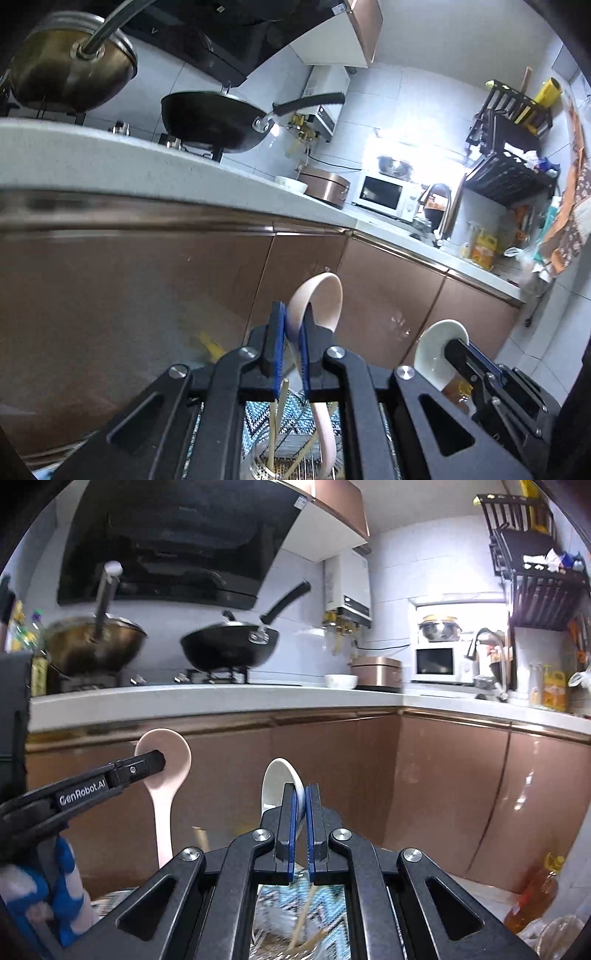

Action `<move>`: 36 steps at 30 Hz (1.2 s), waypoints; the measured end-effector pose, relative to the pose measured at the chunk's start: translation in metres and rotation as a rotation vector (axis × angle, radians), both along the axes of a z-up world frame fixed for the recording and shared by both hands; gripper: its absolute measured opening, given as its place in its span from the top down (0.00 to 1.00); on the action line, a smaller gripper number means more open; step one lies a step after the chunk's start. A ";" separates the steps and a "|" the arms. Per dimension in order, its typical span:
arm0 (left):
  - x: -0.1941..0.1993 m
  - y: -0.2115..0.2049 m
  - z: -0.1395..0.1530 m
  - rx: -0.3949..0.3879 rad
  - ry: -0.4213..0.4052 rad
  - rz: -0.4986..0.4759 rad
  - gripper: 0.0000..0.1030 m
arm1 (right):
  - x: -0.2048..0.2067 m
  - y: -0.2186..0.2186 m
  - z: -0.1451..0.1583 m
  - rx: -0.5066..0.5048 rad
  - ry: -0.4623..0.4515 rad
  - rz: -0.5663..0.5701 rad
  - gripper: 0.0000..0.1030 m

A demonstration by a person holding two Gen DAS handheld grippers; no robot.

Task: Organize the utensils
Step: 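Lower the spoons into the holder and open both tools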

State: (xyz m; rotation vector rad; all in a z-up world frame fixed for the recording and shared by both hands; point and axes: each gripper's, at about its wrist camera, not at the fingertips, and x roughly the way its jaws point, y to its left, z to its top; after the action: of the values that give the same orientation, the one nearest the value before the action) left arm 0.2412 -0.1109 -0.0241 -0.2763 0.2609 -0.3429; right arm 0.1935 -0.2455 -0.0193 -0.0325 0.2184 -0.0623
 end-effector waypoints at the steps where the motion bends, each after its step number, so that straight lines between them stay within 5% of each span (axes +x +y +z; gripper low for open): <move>1: 0.002 -0.006 -0.006 0.008 -0.011 0.013 0.93 | 0.005 0.001 -0.006 -0.006 0.000 -0.009 0.95; 11: 0.004 -0.030 -0.059 0.058 -0.078 0.086 0.90 | 0.018 0.009 -0.059 -0.095 0.047 -0.035 0.93; 15: 0.000 -0.031 -0.060 0.047 -0.091 0.054 0.80 | 0.010 0.008 -0.061 -0.090 0.052 -0.026 0.87; 25: 0.000 -0.012 -0.048 0.011 0.012 -0.048 0.69 | 0.001 0.006 -0.054 -0.067 0.106 -0.012 0.78; 36: -0.065 0.053 0.001 0.070 0.065 -0.056 0.57 | -0.054 0.006 -0.015 -0.080 0.090 -0.010 0.70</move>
State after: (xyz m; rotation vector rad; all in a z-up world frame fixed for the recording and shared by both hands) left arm 0.1766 -0.0579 -0.0230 -0.2115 0.3445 -0.3794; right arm 0.1399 -0.2395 -0.0345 -0.1140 0.3062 -0.0792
